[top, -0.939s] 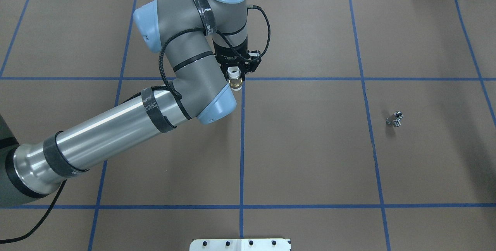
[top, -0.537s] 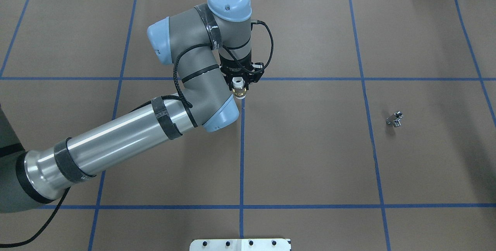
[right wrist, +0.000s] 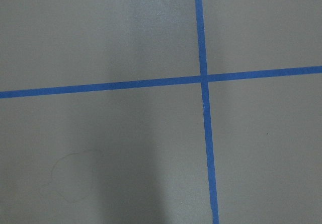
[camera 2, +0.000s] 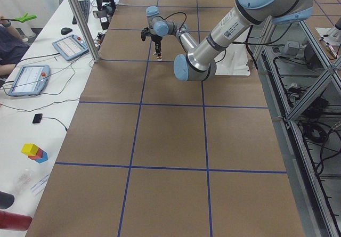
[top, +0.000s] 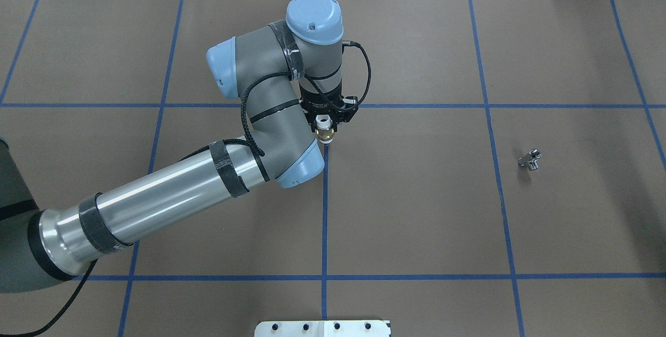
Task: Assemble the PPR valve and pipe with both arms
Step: 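Lower the valve pipe upright at table center and open the left gripper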
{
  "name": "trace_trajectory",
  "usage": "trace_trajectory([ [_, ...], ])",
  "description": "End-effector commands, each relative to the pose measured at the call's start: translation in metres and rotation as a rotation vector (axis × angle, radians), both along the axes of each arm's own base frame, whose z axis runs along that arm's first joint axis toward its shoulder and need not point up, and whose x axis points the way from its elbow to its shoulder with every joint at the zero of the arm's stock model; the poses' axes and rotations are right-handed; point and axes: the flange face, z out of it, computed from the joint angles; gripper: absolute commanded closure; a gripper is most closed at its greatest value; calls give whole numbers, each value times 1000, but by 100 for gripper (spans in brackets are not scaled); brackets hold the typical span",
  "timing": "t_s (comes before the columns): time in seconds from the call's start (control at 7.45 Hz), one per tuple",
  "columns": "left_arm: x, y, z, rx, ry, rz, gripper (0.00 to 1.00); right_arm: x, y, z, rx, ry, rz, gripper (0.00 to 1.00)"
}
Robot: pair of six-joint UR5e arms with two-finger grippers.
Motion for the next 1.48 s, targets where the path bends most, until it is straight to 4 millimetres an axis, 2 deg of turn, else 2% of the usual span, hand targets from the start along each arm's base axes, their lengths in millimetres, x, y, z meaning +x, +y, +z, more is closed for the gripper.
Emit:
trace_trajectory([
  [0.0, 3, 2, 2, -2, -3, 4, 100, 0, 1, 1, -3, 1, 1, 1],
  [1.07, 15, 13, 10, -2, -10, 17, 100, 1, 3, 4, -9, 0, 0, 1],
  [1.21, 15, 13, 10, -2, -9, 17, 71, 1, 2, 4, -8, 1, 1, 1],
  [1.34, 15, 13, 10, 1, -6, 18, 12, 0, 2, 4, -7, 7, 0, 1],
])
